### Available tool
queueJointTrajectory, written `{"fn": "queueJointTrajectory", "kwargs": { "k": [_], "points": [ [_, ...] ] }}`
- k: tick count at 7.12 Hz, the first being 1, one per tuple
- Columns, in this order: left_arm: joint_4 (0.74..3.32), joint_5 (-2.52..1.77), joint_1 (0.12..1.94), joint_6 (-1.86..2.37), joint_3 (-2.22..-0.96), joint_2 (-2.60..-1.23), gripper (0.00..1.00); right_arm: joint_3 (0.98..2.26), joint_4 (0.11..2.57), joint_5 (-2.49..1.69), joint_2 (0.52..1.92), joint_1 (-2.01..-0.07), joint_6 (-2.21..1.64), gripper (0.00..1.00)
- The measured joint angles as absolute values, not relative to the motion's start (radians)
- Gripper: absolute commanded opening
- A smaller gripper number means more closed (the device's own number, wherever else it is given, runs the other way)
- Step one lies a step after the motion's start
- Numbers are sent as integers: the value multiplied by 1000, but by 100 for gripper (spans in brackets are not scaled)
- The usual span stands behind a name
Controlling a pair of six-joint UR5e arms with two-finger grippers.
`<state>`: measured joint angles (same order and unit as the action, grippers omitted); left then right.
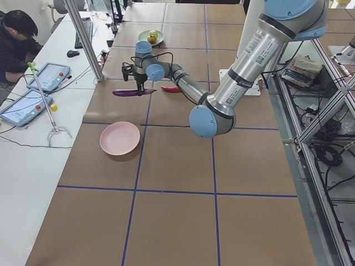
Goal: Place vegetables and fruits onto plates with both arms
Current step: 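Lift the eggplant with the left gripper and lay it on the pink plate, then move the left gripper to the red chili pepper and grasp it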
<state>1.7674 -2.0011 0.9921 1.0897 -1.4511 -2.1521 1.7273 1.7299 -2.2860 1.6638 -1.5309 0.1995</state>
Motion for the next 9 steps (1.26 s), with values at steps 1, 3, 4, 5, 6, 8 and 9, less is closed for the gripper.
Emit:
{"fn": "queueJointTrajectory", "kwargs": {
  "k": [1,3,4,5,6,8,9],
  "points": [
    [1810,-2004,1035,989,-1367,-2142,14,1727,1730,-2287,1664,-1531,199,100],
    [2008,-2006,1084,856,-1154,-2135,38,1727,1729,-2287,1663,-1531,198,100],
    [2071,-2008,1089,823,-1107,-2120,72,1727,1729,-2287,1663,-1531,198,100],
    [2110,-2035,1087,804,-1093,-2093,100,1727,1729,-2287,1663,-1530,199,100],
    [2139,-2087,1084,794,-1093,-2069,100,1727,1729,-2287,1663,-1531,199,100],
    [2105,-2159,1084,789,-1165,-2049,100,1726,1730,-2287,1663,-1531,199,100],
    [1997,-2188,1085,794,-1258,-2055,100,1726,1730,-2287,1663,-1531,199,100]
  ]
}}
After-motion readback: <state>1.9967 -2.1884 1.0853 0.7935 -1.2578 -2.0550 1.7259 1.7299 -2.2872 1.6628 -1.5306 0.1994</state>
